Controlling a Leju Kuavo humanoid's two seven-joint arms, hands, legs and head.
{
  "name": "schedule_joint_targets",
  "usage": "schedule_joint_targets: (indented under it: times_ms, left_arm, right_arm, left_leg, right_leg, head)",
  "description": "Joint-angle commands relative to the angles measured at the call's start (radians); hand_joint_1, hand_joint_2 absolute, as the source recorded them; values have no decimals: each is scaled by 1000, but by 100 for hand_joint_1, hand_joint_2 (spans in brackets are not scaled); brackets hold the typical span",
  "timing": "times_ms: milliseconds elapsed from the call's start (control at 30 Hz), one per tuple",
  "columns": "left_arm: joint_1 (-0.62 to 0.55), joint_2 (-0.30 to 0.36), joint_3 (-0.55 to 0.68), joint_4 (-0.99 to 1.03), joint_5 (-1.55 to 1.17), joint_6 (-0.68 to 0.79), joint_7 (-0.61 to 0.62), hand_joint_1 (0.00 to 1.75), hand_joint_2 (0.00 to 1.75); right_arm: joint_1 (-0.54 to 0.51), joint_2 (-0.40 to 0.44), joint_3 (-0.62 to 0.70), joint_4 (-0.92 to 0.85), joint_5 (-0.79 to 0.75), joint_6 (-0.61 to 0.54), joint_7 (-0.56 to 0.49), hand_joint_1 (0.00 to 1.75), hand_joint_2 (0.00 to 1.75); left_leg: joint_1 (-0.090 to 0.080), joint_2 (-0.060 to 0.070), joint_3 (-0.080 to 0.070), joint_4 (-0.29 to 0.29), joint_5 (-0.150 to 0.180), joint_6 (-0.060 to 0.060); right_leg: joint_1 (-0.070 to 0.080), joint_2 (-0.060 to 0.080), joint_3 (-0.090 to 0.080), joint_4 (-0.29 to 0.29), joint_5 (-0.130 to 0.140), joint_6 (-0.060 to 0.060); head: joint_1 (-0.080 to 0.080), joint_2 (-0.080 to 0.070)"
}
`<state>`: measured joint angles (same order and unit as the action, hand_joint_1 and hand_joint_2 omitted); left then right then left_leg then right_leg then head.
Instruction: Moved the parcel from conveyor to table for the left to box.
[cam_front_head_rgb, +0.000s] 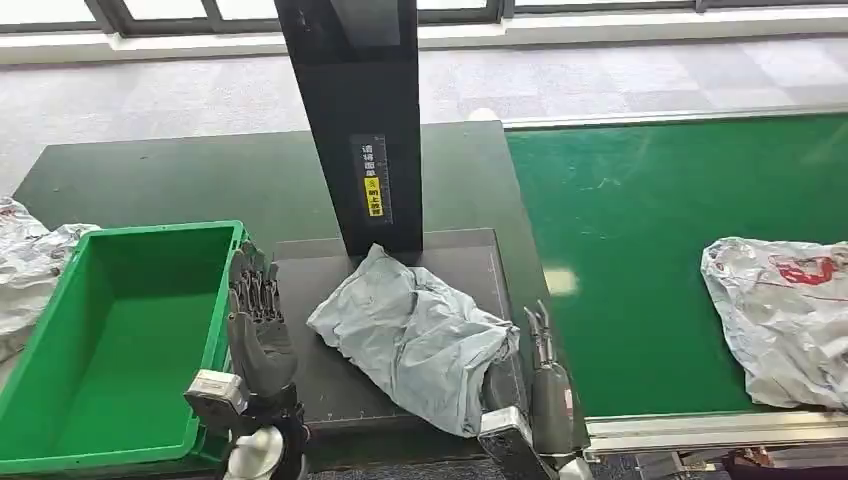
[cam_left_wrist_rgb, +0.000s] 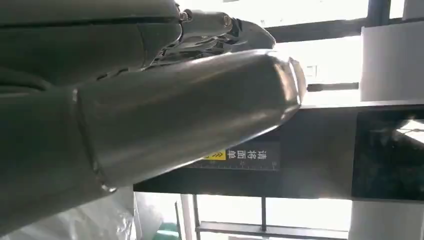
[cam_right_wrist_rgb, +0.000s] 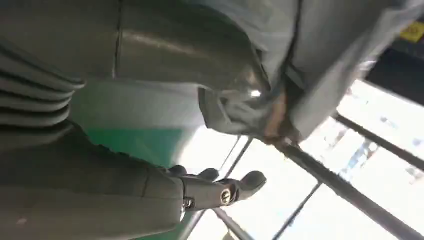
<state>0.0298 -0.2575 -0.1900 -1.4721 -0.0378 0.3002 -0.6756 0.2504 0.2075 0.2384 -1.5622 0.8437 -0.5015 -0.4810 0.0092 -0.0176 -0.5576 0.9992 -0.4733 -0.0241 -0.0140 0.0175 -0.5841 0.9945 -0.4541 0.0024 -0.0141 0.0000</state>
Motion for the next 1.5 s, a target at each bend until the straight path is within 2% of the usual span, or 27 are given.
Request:
schedule_joint_targets:
  times_ms: [33,67,267,433,467,567,667,700,733,767,833,933,1033,1067,1100,1167,1300,1333,1400,1433,1467,1500]
  left_arm:
    - [34,-12,-13,-37,-3,25,0,0,0]
    - [45,-14,-13,-54,-5,32,3,0,0]
    - [45,-14,-13,-54,-5,32,3,0,0]
    - [64,-15,-11,-80,-7,40,3,0,0]
    - [66,-15,-10,-83,-7,43,4,0,0]
    - [63,-5,-15,-74,1,32,9,0,0]
    - [61,-5,-13,-71,2,30,8,0,0]
    - [61,-5,-13,-71,2,30,8,0,0]
    - [55,20,-47,-60,-68,14,16,0,0]
    - [48,38,-89,-41,-172,7,44,0,0]
    - [34,30,-125,0,-312,44,75,0,0]
    - [-38,41,-177,137,-559,84,193,0,0]
    - [-121,53,-209,284,-667,61,222,0,0]
    - [-136,54,-216,314,-725,87,222,0,175]
    - [-162,62,-252,372,-869,135,255,0,0]
    - [-176,51,-257,424,-954,157,300,0,0]
    - [-176,51,-257,424,-954,157,300,0,0]
    - [-182,50,-269,450,-1029,184,346,0,175]
    - [-182,50,-269,450,-1029,184,346,0,175]
    - [-230,72,-356,605,-1287,-92,561,0,175]
    - [-246,54,-347,716,-1315,-53,566,0,175]
    - [-246,54,-347,716,-1315,-53,566,0,175]
  right_arm:
    - [19,142,-153,-63,262,-197,-51,0,0]
    - [-8,137,-147,-27,270,-197,-41,0,0]
    - [-8,137,-147,-27,270,-197,-41,0,0]
    - [-16,124,-131,-13,231,-197,-75,0,0]
    - [-11,116,-114,-27,210,-197,-88,0,0]
    - [12,25,25,-107,-6,-197,-121,0,0]
    - [20,8,40,-135,-10,-197,-100,0,0]
    - [20,8,40,-135,-10,-197,-100,0,175]
    - [38,13,42,-196,-137,-197,-206,0,175]
    - [58,-3,59,-248,-142,-197,-217,0,175]
    - [63,-20,88,-279,-137,-197,-217,0,175]
    - [35,-48,124,-299,-196,-197,-217,0,175]
    - [7,-94,164,-303,-244,-197,-217,0,175]
    - [1,-121,188,-297,-284,-197,-217,0,175]
    - [-3,-159,207,-319,-353,-188,-217,0,175]
    - [-8,-185,212,-325,-389,-191,-217,0,175]
    - [-8,-185,212,-325,-389,-191,-217,0,175]
    - [-7,-198,213,-331,-403,-191,-217,0,175]
    - [-7,-198,213,-331,-403,-191,-217,0,175]
    - [-6,-232,204,-344,-475,-167,-217,0,175]
    - [-3,-249,196,-352,-489,-162,-217,0,175]
    - [-3,-249,196,-352,-489,-162,-217,0,175]
  left_leg:
    - [0,0,0,0,0,1]
    - [0,0,0,0,0,1]
    - [0,2,0,-1,0,1]
    - [0,2,1,-1,0,1]
    - [0,3,1,-1,0,1]
    - [0,2,1,-1,0,1]
    - [0,2,1,0,-1,1]
    - [0,1,0,0,0,1]
    - [0,2,1,-1,0,1]
    - [0,1,0,0,0,1]
    - [0,-1,0,0,0,1]
    - [-1,-3,0,-1,1,1]
    - [0,-2,2,-2,1,2]
    - [-1,-2,1,-2,1,1]
    - [-1,-2,1,-2,2,2]
    - [-1,-4,2,-2,2,2]
    - [-1,0,2,-2,1,2]
    - [-1,0,2,-1,0,2]
    - [-1,0,2,-1,0,2]
    - [-1,0,3,-2,1,2]
    - [-1,-2,3,-2,1,2]
    - [-1,-2,4,-3,1,2]
  right_leg:
    - [0,-2,1,0,0,0]
    - [1,-3,0,0,-1,-1]
    - [0,-1,1,-1,0,0]
    - [0,0,1,-1,0,0]
    - [0,0,2,-1,0,-1]
    - [0,0,1,0,0,0]
    - [0,-1,2,0,0,0]
    - [0,0,1,0,0,0]
    - [0,-1,2,-1,0,0]
    - [1,0,1,-1,0,0]
    - [0,-3,1,0,-1,0]
    - [-1,-5,1,0,-1,0]
    - [0,-4,3,-3,1,0]
    - [-1,-4,2,-1,0,0]
    - [-1,-4,2,-2,1,0]
    - [-1,-6,4,-3,1,0]
    - [-1,-3,4,-3,1,1]
    - [-1,-2,3,-2,1,1]
    - [-1,-1,3,-2,1,0]
    - [0,-3,4,-3,1,0]
    - [-1,-4,4,-2,1,0]
    - [-1,-4,5,-3,1,0]
  head:
    - [0,0]
    - [0,0]
    - [0,0]
    - [0,0]
    - [0,0]
    - [0,0]
    - [0,0]
    - [0,0]
    - [0,0]
    - [0,0]
    - [0,0]
    - [0,0]
    - [0,0]
    - [0,0]
    - [0,0]
    - [0,0]
    - [0,0]
    - [0,0]
    - [0,0]
    - [0,0]
    - [0,0]
    - [0,0]
